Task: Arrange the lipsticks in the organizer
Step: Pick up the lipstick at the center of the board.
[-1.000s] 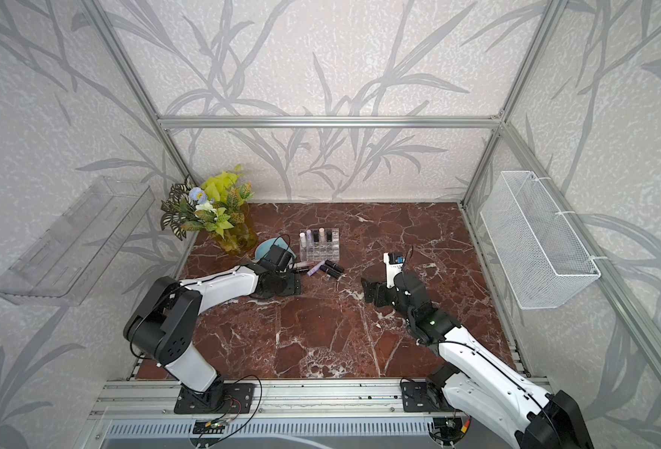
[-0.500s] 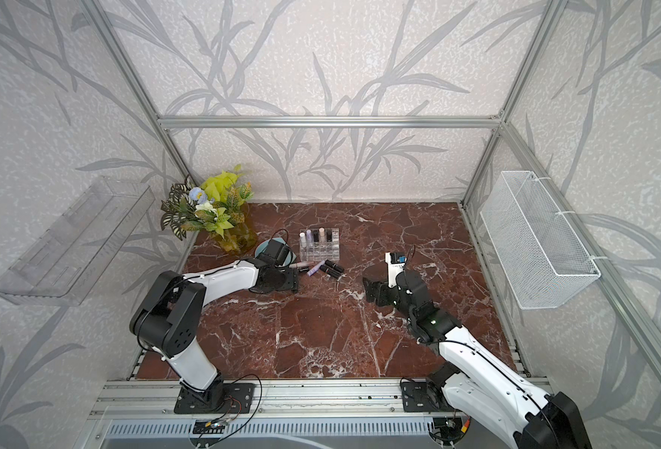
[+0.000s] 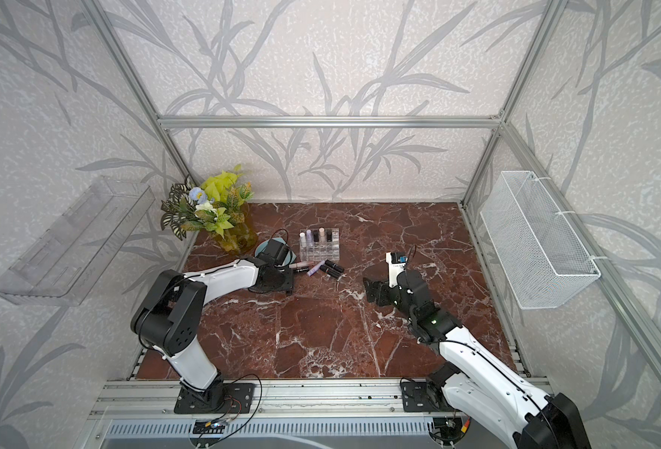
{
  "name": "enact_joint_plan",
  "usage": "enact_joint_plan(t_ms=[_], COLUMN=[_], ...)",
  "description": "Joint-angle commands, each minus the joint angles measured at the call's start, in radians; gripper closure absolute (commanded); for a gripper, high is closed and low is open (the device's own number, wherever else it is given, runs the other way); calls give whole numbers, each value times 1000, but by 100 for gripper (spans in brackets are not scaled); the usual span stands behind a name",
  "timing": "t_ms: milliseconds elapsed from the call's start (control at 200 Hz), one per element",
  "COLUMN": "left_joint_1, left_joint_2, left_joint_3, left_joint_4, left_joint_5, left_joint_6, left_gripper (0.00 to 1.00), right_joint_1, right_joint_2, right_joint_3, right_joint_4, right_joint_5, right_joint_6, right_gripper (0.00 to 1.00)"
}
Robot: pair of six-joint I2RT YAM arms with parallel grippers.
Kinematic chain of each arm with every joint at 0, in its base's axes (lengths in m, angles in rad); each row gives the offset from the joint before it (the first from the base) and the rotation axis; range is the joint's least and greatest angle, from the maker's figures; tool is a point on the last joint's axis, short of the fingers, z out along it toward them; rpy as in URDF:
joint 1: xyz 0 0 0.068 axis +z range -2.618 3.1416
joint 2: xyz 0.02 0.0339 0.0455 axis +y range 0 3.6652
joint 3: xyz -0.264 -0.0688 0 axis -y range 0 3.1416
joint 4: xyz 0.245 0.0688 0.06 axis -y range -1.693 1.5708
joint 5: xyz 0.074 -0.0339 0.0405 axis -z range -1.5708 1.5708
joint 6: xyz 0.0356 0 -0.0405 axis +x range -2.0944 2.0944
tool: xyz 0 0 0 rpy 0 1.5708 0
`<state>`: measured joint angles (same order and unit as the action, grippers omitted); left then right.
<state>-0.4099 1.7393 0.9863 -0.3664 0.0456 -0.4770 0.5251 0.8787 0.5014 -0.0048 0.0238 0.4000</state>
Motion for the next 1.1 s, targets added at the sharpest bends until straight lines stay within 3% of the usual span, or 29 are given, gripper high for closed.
enact_joint_plan(t_ms=[0, 240, 560, 730, 930, 1095], left_joint_1=[3, 5, 5, 5, 3, -5], left_joint_2=[1, -34, -50, -126, -277, -368], left_joint_3=[-24, -83, -96, -115, -123, -161], left_joint_4=[-72, -89, -83, -84, 4, 184], left_joint_5=[-16, -51, -31, 14, 176, 461], left_joint_6=[24, 40, 57, 69, 84, 106], left_gripper=[51, 70, 75, 81, 82, 83], right_joint_1=[-8, -15, -18, -23, -57, -105], right_joint_2=[-26, -37, -46, -34, -29, 3], right_joint_3=[-14, -25, -20, -10, 15, 79], right_joint_4=[6, 9, 3, -9, -30, -49], right_joint_5=[-6, -14, -18, -38, -121, -294], right_joint_6=[1, 6, 8, 12, 25, 46], right_gripper=[12, 12, 12, 12, 12, 10])
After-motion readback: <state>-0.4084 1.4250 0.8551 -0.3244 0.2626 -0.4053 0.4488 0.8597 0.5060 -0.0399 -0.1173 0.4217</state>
